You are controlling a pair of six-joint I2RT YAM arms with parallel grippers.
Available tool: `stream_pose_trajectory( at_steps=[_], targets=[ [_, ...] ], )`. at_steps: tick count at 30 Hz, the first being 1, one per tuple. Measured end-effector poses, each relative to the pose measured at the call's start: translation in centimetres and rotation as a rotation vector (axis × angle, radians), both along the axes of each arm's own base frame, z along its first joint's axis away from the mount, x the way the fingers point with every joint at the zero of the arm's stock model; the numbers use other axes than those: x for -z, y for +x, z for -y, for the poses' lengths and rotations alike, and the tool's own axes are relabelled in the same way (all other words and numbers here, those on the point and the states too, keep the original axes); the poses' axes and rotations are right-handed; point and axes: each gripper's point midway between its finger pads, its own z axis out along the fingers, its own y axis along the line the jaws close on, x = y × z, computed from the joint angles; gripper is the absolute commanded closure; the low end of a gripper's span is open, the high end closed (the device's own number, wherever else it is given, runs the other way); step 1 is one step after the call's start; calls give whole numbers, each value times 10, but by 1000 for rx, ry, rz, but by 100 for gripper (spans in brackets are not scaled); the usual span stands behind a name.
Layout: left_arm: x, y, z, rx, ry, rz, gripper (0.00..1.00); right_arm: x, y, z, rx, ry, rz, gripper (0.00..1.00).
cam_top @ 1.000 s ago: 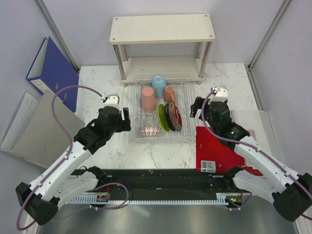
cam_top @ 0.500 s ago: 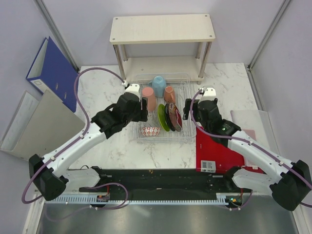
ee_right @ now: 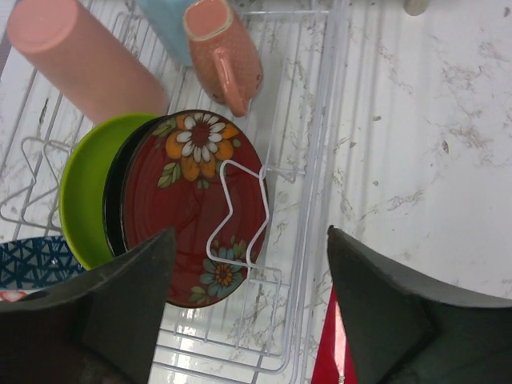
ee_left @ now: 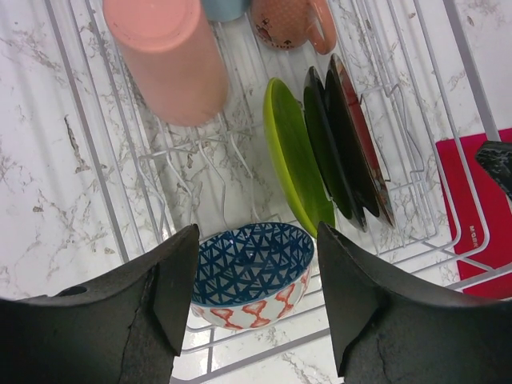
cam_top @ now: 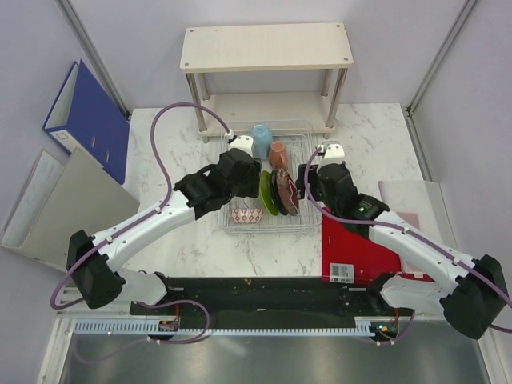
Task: Unload the mixed dishes from the dish rack
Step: Pick up the plate from the dish rack.
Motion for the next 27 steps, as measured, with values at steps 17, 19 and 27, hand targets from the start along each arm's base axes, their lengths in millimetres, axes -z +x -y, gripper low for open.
stream_pose_trajectory(
  at_steps=[17,19,27],
  targets=[
    [5,-15,-18,-37,-27,-2,32,32,-11,-66,-246,-46,-117,42],
    [7,-16,-19,-39,-27,-5,32,34,-11,-68,-256,-48,-122,43],
    [6,-18,-22,-43,-37,-3,32,42,-6,-77,-273,-59,-144,43]
  ],
)
